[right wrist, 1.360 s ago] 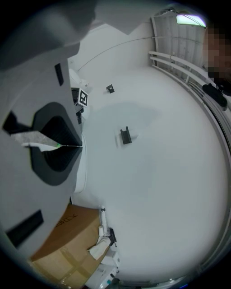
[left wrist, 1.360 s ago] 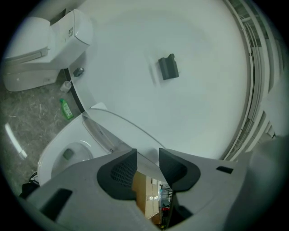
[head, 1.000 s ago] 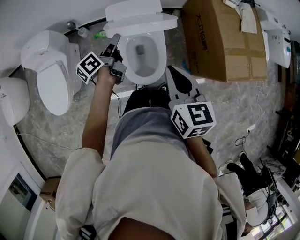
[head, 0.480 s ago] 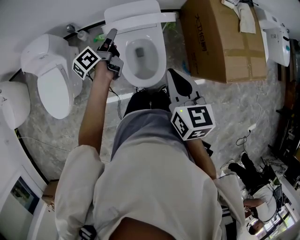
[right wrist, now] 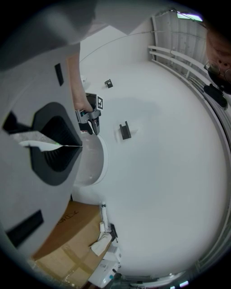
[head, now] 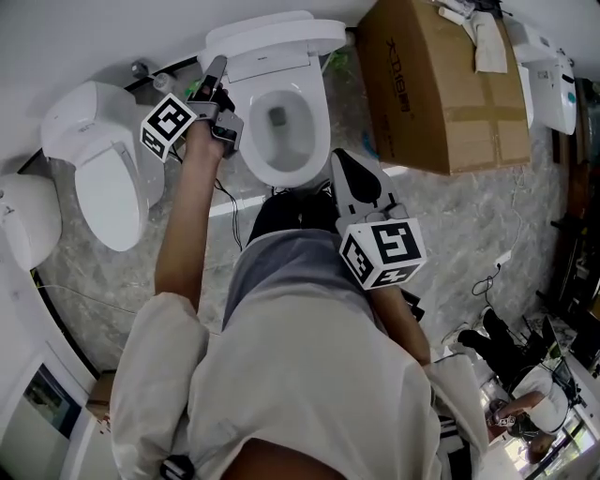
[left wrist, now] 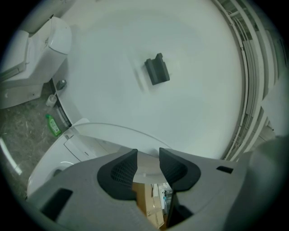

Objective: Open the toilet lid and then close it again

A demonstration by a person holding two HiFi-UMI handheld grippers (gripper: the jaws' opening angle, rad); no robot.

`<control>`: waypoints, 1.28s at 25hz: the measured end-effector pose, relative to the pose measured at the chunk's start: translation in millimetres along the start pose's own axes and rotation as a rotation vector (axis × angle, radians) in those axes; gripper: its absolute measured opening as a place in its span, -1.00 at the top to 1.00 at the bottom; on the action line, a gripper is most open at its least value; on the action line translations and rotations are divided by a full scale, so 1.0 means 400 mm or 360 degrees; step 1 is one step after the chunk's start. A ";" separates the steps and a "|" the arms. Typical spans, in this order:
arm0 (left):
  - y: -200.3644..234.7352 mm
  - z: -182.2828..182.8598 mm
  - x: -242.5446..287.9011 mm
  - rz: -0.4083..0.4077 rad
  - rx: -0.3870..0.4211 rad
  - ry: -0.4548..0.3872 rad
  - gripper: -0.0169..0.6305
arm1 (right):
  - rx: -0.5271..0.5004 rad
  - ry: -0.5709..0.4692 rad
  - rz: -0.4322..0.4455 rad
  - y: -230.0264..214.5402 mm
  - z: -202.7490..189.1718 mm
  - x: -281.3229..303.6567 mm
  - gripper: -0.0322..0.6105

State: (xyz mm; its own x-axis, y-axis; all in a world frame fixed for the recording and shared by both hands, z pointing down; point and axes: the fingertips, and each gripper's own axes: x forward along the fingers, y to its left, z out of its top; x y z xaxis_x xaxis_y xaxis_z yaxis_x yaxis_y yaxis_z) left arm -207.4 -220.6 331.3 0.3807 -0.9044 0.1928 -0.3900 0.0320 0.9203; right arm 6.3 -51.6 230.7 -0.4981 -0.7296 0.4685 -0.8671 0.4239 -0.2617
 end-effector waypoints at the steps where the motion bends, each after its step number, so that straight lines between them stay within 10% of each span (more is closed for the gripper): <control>1: -0.002 0.009 0.004 0.0000 0.0007 -0.0006 0.51 | 0.0003 0.0002 0.0003 0.000 0.000 0.004 0.87; 32: -0.019 0.197 0.208 0.0025 0.0281 -0.0049 0.77 | 0.0047 -0.0003 -0.0096 -0.080 0.060 0.053 0.87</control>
State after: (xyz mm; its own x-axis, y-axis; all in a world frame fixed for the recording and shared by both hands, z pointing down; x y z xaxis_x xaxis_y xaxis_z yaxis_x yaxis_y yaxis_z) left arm -238.8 -329.8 313.3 0.3486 -0.9171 0.1934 -0.5377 -0.0267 0.8427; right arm 23.5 -93.4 228.9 -0.4447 -0.7545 0.4826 -0.8955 0.3629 -0.2577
